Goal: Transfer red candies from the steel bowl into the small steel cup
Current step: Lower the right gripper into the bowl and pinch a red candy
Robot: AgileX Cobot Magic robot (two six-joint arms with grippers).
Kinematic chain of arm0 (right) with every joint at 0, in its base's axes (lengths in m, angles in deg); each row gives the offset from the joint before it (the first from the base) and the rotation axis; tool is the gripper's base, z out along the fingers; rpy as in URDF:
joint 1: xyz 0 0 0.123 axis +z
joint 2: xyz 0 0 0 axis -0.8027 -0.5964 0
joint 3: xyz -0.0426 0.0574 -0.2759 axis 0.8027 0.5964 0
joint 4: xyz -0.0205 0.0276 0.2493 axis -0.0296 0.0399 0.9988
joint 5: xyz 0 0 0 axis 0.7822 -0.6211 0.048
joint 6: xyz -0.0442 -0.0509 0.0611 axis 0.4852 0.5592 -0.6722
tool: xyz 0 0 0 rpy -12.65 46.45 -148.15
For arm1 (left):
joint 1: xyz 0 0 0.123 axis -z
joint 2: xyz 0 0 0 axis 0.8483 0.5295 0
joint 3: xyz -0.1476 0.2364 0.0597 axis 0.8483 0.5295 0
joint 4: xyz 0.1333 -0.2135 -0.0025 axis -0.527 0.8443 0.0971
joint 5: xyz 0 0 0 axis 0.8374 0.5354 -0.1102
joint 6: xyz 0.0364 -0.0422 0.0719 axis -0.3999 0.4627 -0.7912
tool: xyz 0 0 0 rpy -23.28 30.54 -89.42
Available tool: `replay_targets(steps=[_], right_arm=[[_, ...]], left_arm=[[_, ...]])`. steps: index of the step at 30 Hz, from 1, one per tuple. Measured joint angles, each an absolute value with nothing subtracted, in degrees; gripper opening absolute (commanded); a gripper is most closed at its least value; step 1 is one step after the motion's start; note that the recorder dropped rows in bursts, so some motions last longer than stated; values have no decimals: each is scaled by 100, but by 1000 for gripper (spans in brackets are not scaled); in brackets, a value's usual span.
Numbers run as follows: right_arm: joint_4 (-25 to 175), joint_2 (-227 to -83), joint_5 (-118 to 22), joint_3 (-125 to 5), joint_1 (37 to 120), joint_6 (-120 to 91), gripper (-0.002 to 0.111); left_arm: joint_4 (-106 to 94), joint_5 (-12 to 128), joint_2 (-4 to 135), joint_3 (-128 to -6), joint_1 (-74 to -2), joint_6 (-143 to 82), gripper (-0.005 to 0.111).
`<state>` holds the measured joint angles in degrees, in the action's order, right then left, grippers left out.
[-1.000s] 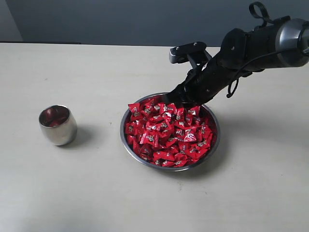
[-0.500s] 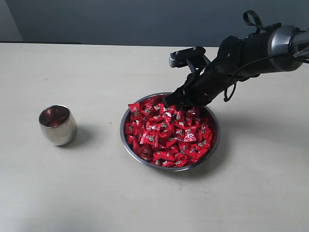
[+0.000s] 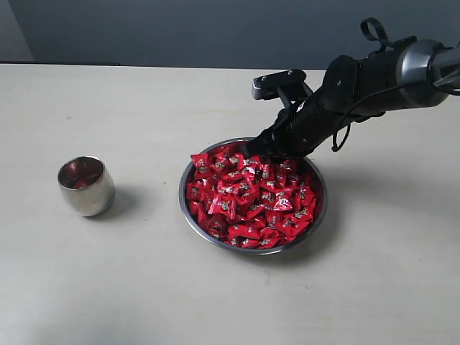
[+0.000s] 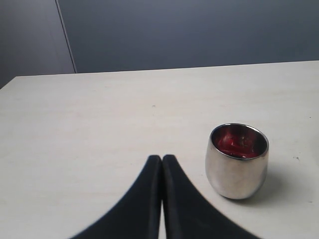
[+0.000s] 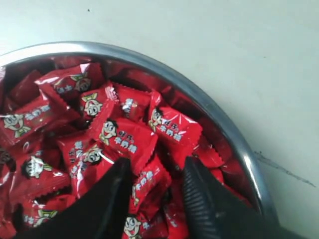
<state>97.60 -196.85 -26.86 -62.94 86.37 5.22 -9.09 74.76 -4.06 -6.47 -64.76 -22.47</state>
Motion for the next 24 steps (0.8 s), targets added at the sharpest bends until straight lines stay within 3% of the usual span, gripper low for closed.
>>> replay_targets(steps=[24], right_arm=[[9899, -19685, -2724, -6294, 8637, 522, 35]], left_arm=[[-909, 7476, -406, -647, -6476, -2247, 0]])
